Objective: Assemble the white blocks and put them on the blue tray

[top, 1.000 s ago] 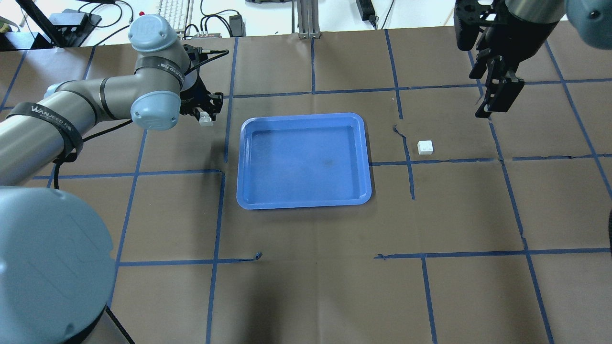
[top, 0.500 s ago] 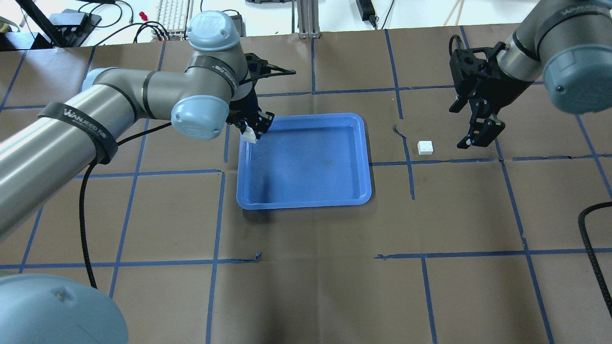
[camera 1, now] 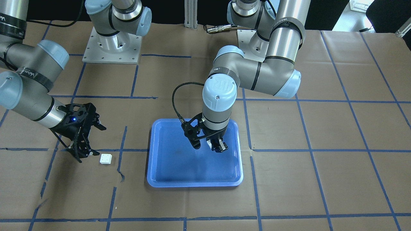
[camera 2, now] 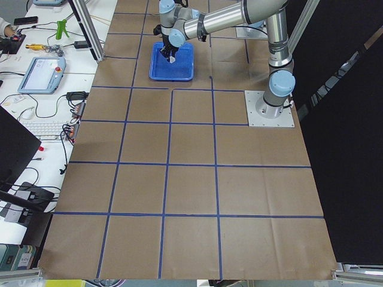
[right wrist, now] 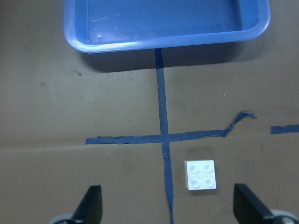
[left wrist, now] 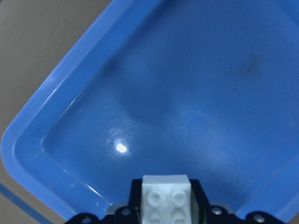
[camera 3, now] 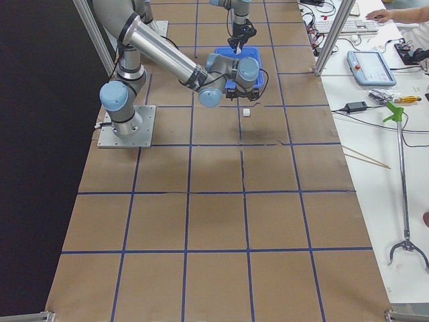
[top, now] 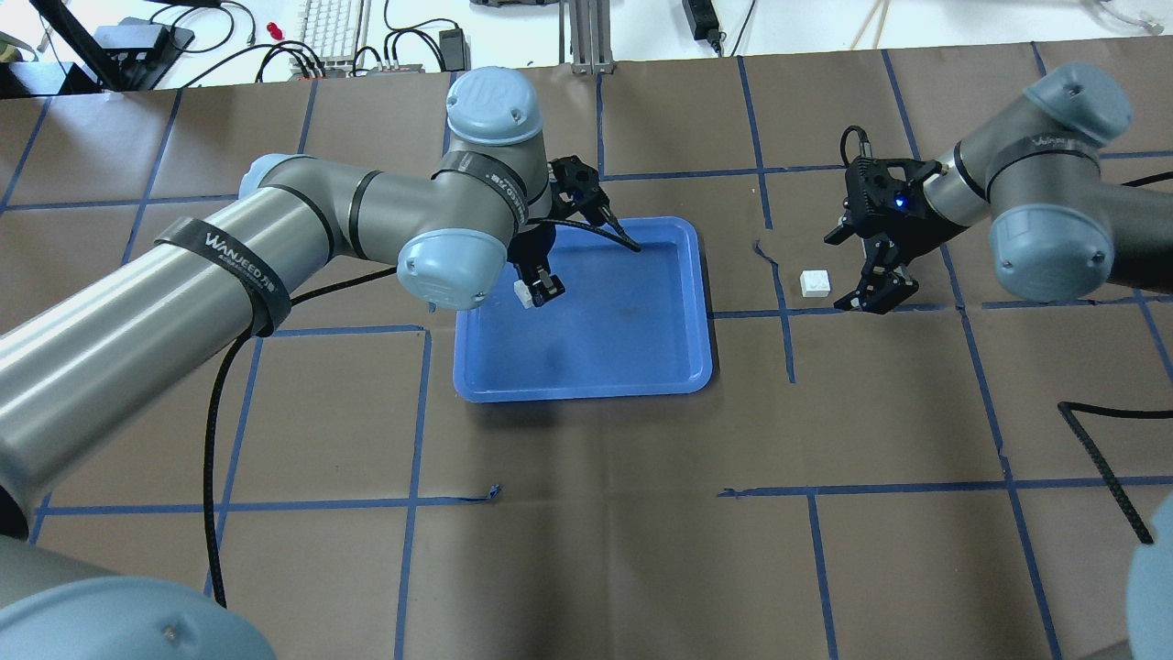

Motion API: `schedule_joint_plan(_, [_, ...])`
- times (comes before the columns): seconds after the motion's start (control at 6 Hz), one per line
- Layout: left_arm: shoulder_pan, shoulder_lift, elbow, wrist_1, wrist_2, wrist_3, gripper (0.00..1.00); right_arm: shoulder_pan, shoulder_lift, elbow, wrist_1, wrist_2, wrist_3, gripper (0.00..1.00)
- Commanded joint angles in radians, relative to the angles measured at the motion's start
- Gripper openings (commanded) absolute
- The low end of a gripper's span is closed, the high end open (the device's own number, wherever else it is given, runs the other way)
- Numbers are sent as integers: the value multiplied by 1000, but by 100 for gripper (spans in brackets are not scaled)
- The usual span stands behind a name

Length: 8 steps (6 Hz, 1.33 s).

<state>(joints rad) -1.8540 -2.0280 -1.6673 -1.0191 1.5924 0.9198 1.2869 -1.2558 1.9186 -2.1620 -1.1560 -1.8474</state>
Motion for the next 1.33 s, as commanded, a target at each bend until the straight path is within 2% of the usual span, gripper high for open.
schedule_joint_plan(0.0, [-16,-84,-14,112,-11,356,8,-3,120,5,-137,27,-19,100])
schedule_joint_plan(0.17, [-28,-98,-14,138,-53,375,8,-3,151,5,-180,27,-21,100])
schedule_joint_plan(0.5, [-53,-89,-15,134,-75,381,9,-3,159,7,-179,10,-19,100])
schedule_joint_plan(0.67, [-53,-93,-17,134,-74,378,16,-15,156,4,-177,19,-19,100])
schedule_joint_plan(0.83, [-53,-91,-23,137,-74,376,30,-38,154,-3,-173,22,-19,88])
schedule_joint_plan(1.0, [-51,-86,-26,137,-69,378,27,-40,153,-1,-171,22,-18,75])
schedule_joint_plan(1.17, [-48,-86,-26,134,-71,381,27,-40,151,-1,-167,22,-18,74])
